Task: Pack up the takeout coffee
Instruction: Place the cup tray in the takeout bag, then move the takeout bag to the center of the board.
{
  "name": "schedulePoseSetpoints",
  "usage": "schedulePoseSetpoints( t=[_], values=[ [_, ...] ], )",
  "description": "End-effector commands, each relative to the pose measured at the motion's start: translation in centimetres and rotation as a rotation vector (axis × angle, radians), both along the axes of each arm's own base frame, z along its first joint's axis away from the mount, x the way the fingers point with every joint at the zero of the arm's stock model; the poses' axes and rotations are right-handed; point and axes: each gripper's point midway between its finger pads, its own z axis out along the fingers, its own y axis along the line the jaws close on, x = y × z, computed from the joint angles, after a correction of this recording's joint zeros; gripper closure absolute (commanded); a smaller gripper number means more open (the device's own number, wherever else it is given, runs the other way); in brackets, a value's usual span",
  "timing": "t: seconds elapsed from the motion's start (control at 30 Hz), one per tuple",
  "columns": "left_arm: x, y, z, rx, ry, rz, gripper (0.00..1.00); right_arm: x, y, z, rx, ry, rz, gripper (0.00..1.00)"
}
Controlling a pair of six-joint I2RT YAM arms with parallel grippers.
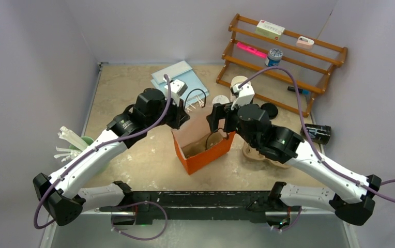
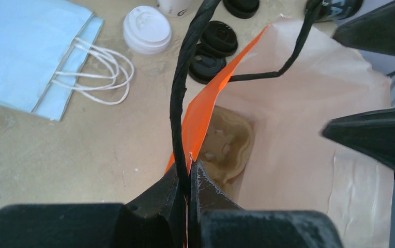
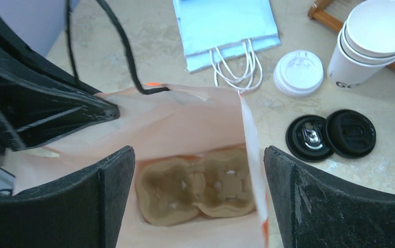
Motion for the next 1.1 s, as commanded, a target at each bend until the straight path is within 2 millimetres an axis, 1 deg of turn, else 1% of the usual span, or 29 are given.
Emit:
schedulePoseSetpoints(
  t=[0.0, 0.07, 0.2, 0.3, 0.33, 0.4, 0.43, 0.53, 0.63, 0.73, 0.83, 0.9, 0.97, 1.0, 1.07],
  values=[
    [1.0, 2.5, 0.7, 0.021, -0.005, 0.151, 1.0, 0.4, -1.0, 6.1, 0.18, -0.11, -0.062, 0.05],
    [1.7, 4.1, 0.8, 0.037, -0.012, 0.231, 1.0, 0.8, -2.6, 6.0, 0.164, -0.088, -0.164, 0.06],
    [2.8, 6.6, 1.0, 0.057, -0.012, 0.33, 1.0, 1.2, -5.8, 5.1, 0.127, -0.066, -0.33, 0.07],
    [4.2, 8.0, 0.4, 0.066, 0.018, 0.379, 1.0, 1.4, -7.3, 3.8, 0.088, -0.063, -0.41, 0.09],
    [4.8, 8.7, 0.1, 0.067, 0.035, 0.395, 1.0, 1.7, -7.6, 3.0, 0.059, -0.055, -0.436, 0.1],
    [6.0, 10.4, -0.2, 0.065, 0.061, 0.43, 1.0, 2.8, -8.1, 0.8, 0.006, -0.008, -0.472, 0.14],
    [6.5, 11.1, -0.1, 0.051, 0.069, 0.437, 1.0, 3.7, -8.1, -0.4, -0.001, 0.042, -0.467, 0.15],
    [7.9, 13.2, 0.2, 0.013, 0.083, 0.465, 1.0, 6.3, -8.2, -3.7, 0.035, 0.175, -0.44, 0.17],
    [9.4, 15.9, 0.6, 0.01, 0.079, 0.531, 1.0, 8.3, -8.5, -5.3, 0.094, 0.225, -0.449, 0.19],
    [10.7, 18.3, 0.7, 0.013, 0.083, 0.597, 1.0, 9.9, -9.8, -6.2, 0.111, 0.246, -0.559, 0.26],
    [11.9, 20.2, 0.4, 0.008, 0.084, 0.644, 1.0, 10.6, -12.4, -6.9, 0.12, 0.252, -0.72, 0.37],
    [12.5, 20.7, 0.0, -0.001, 0.085, 0.651, 1.0, 10.7, -14.6, -7.2, 0.139, 0.24, -0.81, 0.39],
    [12.8, 20.7, -0.4, -0.006, 0.097, 0.646, 1.0, 11.0, -17.6, -7.9, 0.154, 0.225, -0.898, 0.4],
    [12.9, 20.7, -0.5, -0.007, 0.1, 0.641, 0.93, 11.2, -19.2, -8.5, 0.165, 0.228, -0.939, 0.4],
    [12.9, 20.7, -0.3, -0.003, 0.092, 0.634, 0.78, 11.2, -22.0, -10.4, 0.202, 0.273, -1.001, 0.39]
  ],
)
